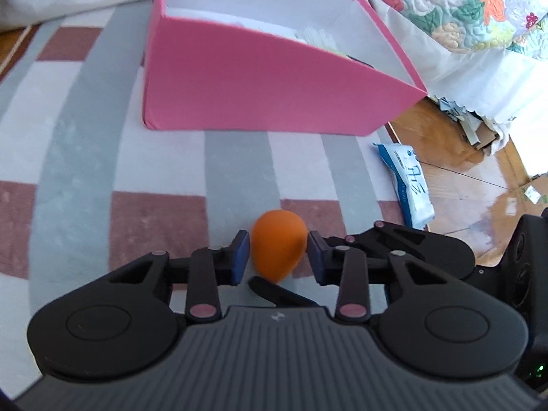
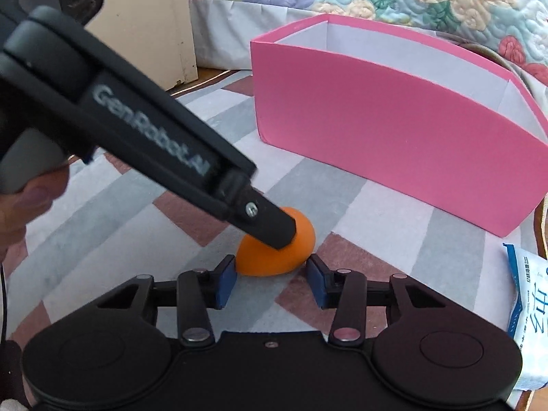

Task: Organize objects
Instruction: 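Move both grippers down toward the orange sponge on the rug, then close both grippers on the orange sponge and lift it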

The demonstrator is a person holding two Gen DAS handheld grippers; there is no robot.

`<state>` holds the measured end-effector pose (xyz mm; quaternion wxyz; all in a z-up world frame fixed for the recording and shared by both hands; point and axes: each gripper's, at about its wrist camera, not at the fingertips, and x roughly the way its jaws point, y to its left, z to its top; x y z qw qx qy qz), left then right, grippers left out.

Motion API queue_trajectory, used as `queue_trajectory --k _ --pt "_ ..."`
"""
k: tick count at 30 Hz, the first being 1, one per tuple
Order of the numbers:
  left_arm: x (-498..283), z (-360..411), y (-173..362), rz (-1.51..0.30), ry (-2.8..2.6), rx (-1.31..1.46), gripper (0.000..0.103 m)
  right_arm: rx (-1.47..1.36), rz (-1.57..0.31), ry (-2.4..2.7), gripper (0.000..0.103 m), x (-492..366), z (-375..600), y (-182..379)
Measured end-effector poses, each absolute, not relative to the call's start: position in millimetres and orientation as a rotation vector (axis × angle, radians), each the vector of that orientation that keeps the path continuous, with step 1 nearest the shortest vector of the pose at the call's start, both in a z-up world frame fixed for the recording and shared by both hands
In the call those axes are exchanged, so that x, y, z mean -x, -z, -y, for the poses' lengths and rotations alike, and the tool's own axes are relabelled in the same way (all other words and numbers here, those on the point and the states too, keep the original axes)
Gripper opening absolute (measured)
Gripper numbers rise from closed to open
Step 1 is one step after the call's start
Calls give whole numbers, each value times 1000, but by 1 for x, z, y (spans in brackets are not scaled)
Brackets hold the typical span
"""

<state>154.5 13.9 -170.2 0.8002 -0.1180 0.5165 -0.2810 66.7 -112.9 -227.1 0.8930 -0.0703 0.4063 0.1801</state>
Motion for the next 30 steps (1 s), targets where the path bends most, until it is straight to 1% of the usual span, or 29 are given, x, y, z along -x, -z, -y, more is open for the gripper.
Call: queue_trajectory --k 7,11,16,25,30 --pt "-149 -12 165 -1110 624 267 30 187 -843 -361 46 -55 112 209" --pt "-132 -19 152 -1068 647 277 30 194 -836 -387 46 -45 114 189" --pt "-112 -30 130 -1018 674 272 30 221 -798 -412 46 -28 110 166" --pt "-93 -30 88 -1002 655 250 30 221 -757 -458 46 -1 97 126" --pt "-94 -20 63 -984 674 255 30 193 -775 -454 46 -21 112 100"
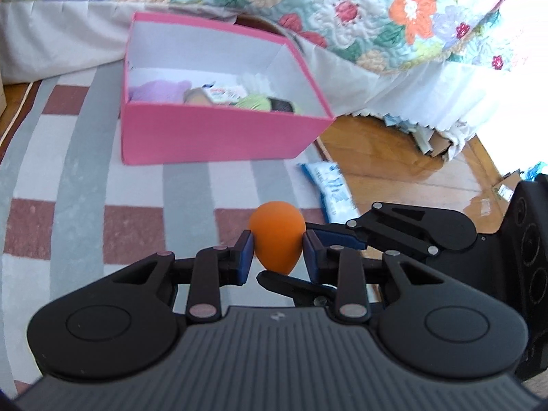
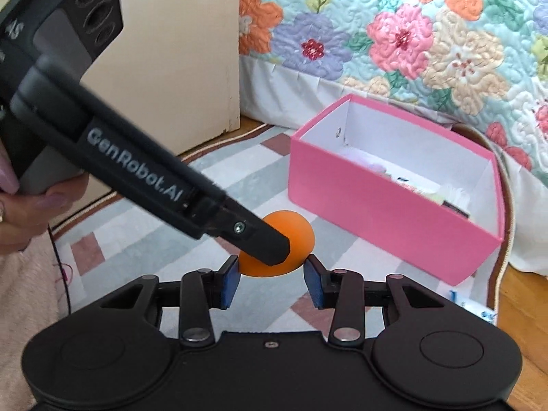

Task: Organize objects
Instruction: 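Close both grippers on the orange sponge and lift it, then carry the orange sponge into the pink box and release it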

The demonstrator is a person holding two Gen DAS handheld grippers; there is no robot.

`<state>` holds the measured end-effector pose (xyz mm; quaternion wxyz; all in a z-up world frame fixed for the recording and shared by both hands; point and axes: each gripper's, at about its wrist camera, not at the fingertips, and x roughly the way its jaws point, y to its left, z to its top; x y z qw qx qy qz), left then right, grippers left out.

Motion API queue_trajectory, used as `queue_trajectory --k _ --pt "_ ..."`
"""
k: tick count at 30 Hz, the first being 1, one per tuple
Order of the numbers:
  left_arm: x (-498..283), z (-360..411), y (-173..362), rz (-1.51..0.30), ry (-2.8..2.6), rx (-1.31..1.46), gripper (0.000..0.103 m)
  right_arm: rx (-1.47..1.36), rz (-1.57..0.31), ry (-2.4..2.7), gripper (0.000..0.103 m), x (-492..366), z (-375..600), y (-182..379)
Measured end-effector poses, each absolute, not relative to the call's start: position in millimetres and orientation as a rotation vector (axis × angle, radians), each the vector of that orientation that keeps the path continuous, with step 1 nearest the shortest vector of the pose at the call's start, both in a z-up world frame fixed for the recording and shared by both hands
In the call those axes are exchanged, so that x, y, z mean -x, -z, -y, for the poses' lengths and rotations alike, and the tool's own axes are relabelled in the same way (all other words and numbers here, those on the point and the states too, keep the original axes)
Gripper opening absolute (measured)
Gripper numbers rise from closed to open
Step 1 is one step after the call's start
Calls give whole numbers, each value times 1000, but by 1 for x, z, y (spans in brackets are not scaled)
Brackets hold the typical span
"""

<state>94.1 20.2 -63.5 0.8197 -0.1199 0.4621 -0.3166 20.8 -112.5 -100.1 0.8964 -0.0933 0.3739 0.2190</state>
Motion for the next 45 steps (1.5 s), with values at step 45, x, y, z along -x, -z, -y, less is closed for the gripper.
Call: queue_trajectory --k 45 --pt "-398 90 100 -1127 490 518 32 -258 -1042 -251 45 -328 266 144"
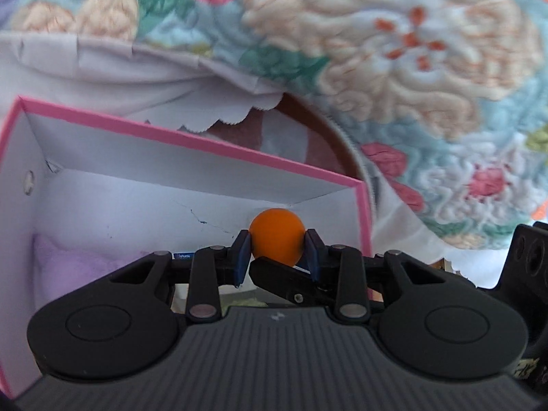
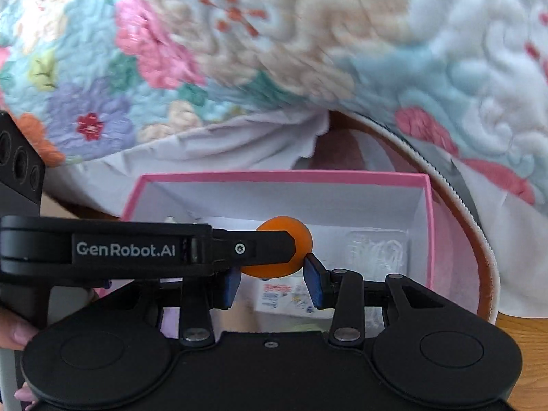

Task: Organize objects
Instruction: 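Carry the orange sponge into the pink box and release it, then withdraw both grippers from the box toward the blue-and-white tissue pack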

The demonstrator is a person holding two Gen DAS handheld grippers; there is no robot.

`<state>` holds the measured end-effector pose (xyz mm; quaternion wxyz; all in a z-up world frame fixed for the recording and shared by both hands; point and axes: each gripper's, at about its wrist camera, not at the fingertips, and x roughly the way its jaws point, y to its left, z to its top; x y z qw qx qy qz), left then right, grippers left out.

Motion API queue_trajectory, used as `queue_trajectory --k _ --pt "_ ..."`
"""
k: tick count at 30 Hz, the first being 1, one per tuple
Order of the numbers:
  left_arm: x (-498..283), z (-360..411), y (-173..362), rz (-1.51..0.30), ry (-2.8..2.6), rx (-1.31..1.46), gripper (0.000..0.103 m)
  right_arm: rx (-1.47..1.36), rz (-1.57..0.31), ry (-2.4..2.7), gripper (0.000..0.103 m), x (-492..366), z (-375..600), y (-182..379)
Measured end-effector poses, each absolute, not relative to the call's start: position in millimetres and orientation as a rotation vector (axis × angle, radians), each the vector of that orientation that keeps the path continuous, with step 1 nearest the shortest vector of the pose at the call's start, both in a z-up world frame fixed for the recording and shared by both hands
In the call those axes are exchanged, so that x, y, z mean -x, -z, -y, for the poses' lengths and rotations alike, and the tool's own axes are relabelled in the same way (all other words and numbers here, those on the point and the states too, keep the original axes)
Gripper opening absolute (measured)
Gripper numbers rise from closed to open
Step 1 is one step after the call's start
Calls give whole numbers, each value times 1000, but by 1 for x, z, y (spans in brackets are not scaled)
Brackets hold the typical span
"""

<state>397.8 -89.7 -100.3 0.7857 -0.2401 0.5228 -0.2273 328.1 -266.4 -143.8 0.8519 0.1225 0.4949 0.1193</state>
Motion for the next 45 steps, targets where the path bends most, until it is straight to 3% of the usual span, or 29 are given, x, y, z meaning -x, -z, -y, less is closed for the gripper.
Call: queue_trajectory --k 18,20,36,45 --pt "-415 102 149 -1177 404 494 29 -27 -1125 -219 42 -356 249 189" --pt "-413 103 145 -1166 393 476 30 -38 -1108 -215 45 -353 251 184" --pt "-362 75 63 -1133 376 301 35 -99 -941 -321 47 -268 266 119" --pt "-318 52 4 -1104 388 225 37 -22 -872 -367 53 -220 253 56"
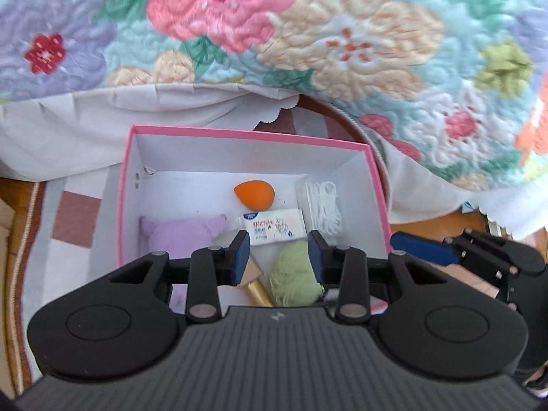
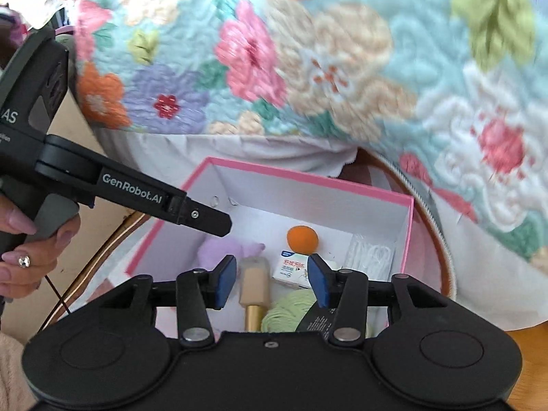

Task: Organize objects
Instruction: 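Withdraw both grippers from the box toward the blue-and-white tissue pack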

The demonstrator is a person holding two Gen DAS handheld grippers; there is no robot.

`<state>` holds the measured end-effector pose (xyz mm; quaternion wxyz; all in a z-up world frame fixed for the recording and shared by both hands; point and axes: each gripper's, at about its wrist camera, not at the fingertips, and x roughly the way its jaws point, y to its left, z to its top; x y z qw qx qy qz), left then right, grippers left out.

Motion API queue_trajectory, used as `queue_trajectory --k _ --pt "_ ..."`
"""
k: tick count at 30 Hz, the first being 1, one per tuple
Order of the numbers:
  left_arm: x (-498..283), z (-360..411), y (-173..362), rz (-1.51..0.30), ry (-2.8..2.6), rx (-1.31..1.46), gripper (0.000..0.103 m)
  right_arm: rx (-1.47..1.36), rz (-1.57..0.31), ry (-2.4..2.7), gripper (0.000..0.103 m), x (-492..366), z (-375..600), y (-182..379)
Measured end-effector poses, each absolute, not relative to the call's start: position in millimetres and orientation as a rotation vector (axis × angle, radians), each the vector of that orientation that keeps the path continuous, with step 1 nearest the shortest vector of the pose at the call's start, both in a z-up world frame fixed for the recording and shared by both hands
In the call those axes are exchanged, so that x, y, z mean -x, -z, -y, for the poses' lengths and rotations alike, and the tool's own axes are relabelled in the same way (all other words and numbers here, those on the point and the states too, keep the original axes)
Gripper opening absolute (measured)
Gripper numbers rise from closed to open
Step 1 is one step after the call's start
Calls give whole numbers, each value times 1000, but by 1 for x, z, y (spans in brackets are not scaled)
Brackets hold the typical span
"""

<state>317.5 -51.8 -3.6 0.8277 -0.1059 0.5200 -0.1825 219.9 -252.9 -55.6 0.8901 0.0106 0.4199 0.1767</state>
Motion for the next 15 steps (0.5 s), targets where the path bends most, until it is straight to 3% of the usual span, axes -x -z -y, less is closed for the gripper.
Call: queue_trajectory --k 7,15 --pt "-272 36 -42 -1071 414 160 44 69 -848 -409 65 -177 239 13" --pt "-227 27 -76 -1025 441 39 54 111 -830 -468 69 -124 230 -18"
